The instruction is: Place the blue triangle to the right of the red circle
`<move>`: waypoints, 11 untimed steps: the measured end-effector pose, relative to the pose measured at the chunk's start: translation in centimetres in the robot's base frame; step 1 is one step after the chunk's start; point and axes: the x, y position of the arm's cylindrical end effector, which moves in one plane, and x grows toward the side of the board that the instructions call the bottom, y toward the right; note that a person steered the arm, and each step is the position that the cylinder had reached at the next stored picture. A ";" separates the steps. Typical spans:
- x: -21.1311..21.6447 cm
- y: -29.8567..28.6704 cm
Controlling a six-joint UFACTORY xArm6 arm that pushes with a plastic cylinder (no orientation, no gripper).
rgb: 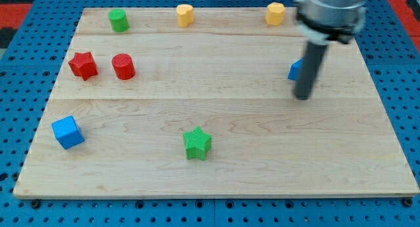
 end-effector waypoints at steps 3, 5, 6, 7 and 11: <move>-3.2 -22.3; -1.4 -12.8; 3.8 -18.5; 1.0 -24.5; -0.8 -35.7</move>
